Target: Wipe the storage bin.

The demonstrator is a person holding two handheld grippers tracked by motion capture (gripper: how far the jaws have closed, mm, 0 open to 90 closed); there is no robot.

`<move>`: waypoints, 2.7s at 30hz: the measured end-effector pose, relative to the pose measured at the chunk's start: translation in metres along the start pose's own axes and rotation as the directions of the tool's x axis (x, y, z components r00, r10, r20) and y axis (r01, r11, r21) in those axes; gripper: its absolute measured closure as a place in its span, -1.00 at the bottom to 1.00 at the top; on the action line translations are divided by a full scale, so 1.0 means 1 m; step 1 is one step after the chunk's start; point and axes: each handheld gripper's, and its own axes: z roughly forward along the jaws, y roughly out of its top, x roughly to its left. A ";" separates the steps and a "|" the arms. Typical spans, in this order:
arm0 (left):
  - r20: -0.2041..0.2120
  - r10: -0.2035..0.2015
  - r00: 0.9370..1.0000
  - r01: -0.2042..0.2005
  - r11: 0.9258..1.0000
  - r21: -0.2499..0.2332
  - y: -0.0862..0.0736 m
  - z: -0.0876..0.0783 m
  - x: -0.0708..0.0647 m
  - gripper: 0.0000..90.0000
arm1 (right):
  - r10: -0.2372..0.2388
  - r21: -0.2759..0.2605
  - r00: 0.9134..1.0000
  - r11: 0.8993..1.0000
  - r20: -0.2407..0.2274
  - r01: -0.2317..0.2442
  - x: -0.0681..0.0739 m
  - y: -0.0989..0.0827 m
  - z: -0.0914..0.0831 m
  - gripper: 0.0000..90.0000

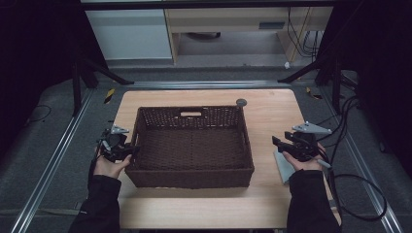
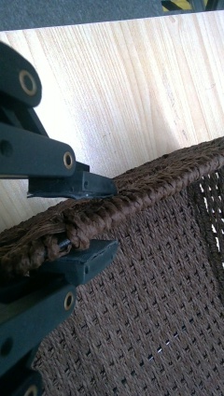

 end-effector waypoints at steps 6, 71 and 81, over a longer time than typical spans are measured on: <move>0.001 0.001 1.000 -0.001 1.000 0.001 0.000 0.000 0.000 0.50 | 0.014 0.027 0.999 1.000 0.049 -0.016 -0.011 -0.020 -0.005 -0.05; 0.027 0.026 0.999 -0.026 1.000 0.000 0.002 0.001 -0.008 0.53 | 0.016 0.084 0.998 0.996 -0.065 -0.010 -0.004 -0.015 0.059 0.80; 0.021 0.038 0.999 -0.038 0.999 -0.003 0.002 0.002 -0.008 0.52 | -0.015 0.089 0.994 0.996 -0.111 0.025 0.008 -0.003 0.090 0.80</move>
